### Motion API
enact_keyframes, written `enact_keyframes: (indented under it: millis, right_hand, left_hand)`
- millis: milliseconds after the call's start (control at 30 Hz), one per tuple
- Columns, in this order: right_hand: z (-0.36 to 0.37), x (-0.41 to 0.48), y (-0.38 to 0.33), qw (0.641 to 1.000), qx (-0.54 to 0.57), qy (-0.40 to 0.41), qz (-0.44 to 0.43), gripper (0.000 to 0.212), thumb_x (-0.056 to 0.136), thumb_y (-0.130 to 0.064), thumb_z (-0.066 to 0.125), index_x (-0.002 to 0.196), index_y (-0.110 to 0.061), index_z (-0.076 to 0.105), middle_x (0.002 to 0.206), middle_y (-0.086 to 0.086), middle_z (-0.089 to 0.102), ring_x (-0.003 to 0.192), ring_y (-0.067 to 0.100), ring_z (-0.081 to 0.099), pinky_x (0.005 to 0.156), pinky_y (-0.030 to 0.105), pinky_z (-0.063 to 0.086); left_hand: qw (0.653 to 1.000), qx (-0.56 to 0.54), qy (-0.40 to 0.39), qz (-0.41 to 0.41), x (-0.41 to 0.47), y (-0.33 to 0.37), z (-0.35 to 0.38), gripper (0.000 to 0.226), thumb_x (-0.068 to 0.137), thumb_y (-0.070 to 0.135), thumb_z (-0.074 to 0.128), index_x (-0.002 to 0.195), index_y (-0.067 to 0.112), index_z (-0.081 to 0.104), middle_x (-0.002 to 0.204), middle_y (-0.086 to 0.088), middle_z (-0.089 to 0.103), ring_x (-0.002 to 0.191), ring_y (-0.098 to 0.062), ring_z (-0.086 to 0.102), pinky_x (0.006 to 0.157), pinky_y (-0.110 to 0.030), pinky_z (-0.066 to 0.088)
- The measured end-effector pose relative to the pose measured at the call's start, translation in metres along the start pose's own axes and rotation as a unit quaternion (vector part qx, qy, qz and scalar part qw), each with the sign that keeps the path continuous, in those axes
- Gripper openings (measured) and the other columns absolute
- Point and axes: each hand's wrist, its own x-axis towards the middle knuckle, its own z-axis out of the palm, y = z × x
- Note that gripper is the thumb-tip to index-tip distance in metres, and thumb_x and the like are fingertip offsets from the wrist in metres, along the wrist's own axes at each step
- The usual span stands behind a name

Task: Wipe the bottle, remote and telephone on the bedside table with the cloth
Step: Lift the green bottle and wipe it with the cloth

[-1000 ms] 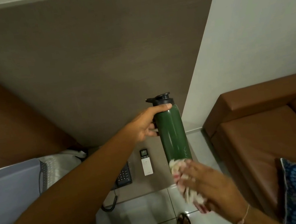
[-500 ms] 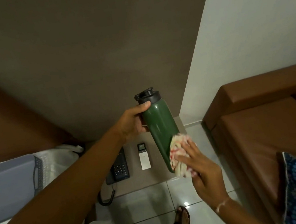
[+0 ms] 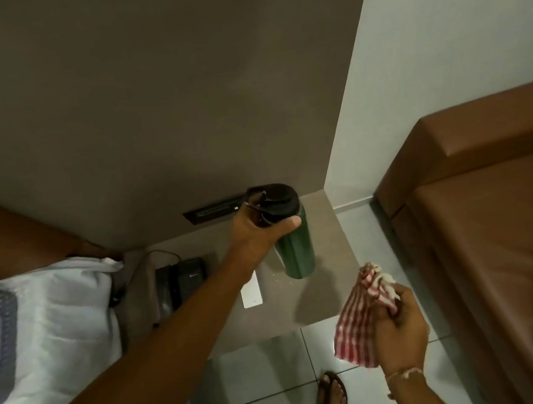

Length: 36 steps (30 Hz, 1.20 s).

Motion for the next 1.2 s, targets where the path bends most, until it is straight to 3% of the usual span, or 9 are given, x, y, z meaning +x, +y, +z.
enact_keyframes:
  millis: [67, 133, 200, 267, 467, 767, 933, 1067, 1200]
  right_hand:
    - [0.013, 0.020, 0.022, 0.992, 0.094, 0.008, 0.081, 0.022, 0.091, -0.009, 0.060, 0.108, -0.023, 0.059, 0.095, -0.002, 0.064, 0.090, 0.021, 0.060, 0.075, 0.024, 0.043]
    - [0.021, 0.033, 0.041, 0.970, 0.178, -0.006, 0.164, 0.027, 0.089, -0.020, 0.063, 0.115, -0.019, 0.060, 0.104, -0.004, 0.066, 0.097, 0.020, 0.062, 0.082, 0.028, 0.046]
    - [0.025, 0.042, 0.057, 0.952, 0.220, -0.029, 0.210, 0.039, 0.086, -0.028, 0.065, 0.124, -0.021, 0.059, 0.115, -0.002, 0.066, 0.103, 0.024, 0.063, 0.091, 0.039, 0.048]
    - [0.027, 0.049, 0.067, 0.940, 0.248, -0.043, 0.230, 0.043, 0.084, -0.028, 0.066, 0.125, -0.022, 0.059, 0.118, -0.002, 0.067, 0.105, 0.025, 0.063, 0.089, 0.042, 0.050]
    - [0.033, 0.061, 0.076, 0.920, 0.297, -0.060, 0.248, 0.033, 0.086, -0.018, 0.064, 0.119, -0.020, 0.061, 0.110, -0.002, 0.069, 0.102, 0.025, 0.065, 0.072, 0.035, 0.052]
    - [0.034, 0.067, 0.077, 0.913, 0.317, -0.074, 0.245, 0.025, 0.086, -0.019, 0.062, 0.111, -0.025, 0.063, 0.107, -0.005, 0.071, 0.101, 0.022, 0.066, 0.070, 0.032, 0.053]
    - [0.035, 0.069, 0.080, 0.913, 0.315, -0.072, 0.249, 0.028, 0.087, -0.019, 0.062, 0.115, -0.023, 0.062, 0.108, -0.004, 0.070, 0.100, 0.023, 0.066, 0.070, 0.033, 0.053]
    - [0.037, 0.067, 0.083, 0.914, 0.311, -0.076, 0.249, 0.040, 0.077, -0.026, 0.065, 0.116, -0.024, 0.061, 0.110, -0.003, 0.070, 0.101, 0.024, 0.066, 0.070, 0.034, 0.053]
    - [0.039, 0.064, 0.084, 0.912, 0.309, -0.078, 0.259, 0.037, 0.083, -0.023, 0.064, 0.120, -0.022, 0.061, 0.114, -0.001, 0.069, 0.103, 0.026, 0.065, 0.072, 0.036, 0.053]
  left_hand:
    - [1.000, 0.017, 0.011, 0.016, 0.015, -0.041, 0.011, 0.061, 0.062, 0.015, 0.092, 0.117, 0.014, 0.066, 0.112, -0.001, 0.075, 0.105, -0.017, 0.071, 0.093, -0.038, 0.058]
    - [0.999, 0.047, 0.011, 0.025, 0.027, -0.072, 0.019, 0.062, 0.064, 0.017, 0.092, 0.120, 0.019, 0.065, 0.114, 0.002, 0.074, 0.106, -0.012, 0.070, 0.093, -0.032, 0.058]
    - [0.997, 0.072, 0.010, 0.026, 0.032, -0.093, 0.027, 0.072, 0.060, 0.027, 0.092, 0.125, 0.020, 0.062, 0.115, 0.006, 0.073, 0.106, -0.008, 0.068, 0.090, -0.025, 0.057]
    - [0.996, 0.087, 0.010, 0.029, 0.038, -0.114, 0.033, 0.077, 0.055, 0.035, 0.092, 0.125, 0.022, 0.061, 0.113, 0.010, 0.072, 0.104, -0.007, 0.069, 0.091, -0.028, 0.058]
    - [0.991, 0.120, 0.020, 0.047, 0.044, -0.149, 0.042, 0.072, 0.059, 0.031, 0.092, 0.122, 0.027, 0.059, 0.109, 0.017, 0.071, 0.105, -0.007, 0.068, 0.092, -0.034, 0.059]
    - [0.989, 0.131, 0.027, 0.057, 0.045, -0.171, 0.051, 0.073, 0.062, 0.027, 0.091, 0.126, 0.023, 0.056, 0.117, 0.007, 0.071, 0.111, -0.015, 0.067, 0.096, -0.039, 0.057]
    - [0.989, 0.133, 0.022, 0.067, 0.046, -0.174, 0.052, 0.071, 0.064, 0.026, 0.091, 0.126, 0.022, 0.056, 0.116, 0.008, 0.071, 0.110, -0.012, 0.067, 0.095, -0.035, 0.057]
    - [0.989, 0.129, 0.002, 0.072, 0.047, -0.180, 0.048, 0.071, 0.065, 0.026, 0.091, 0.126, 0.023, 0.056, 0.115, 0.011, 0.071, 0.110, -0.009, 0.067, 0.096, -0.035, 0.057]
    - [0.990, 0.119, -0.006, 0.077, 0.045, -0.186, 0.043, 0.081, 0.062, 0.029, 0.093, 0.131, 0.022, 0.052, 0.119, 0.015, 0.069, 0.115, -0.005, 0.064, 0.100, -0.037, 0.055]
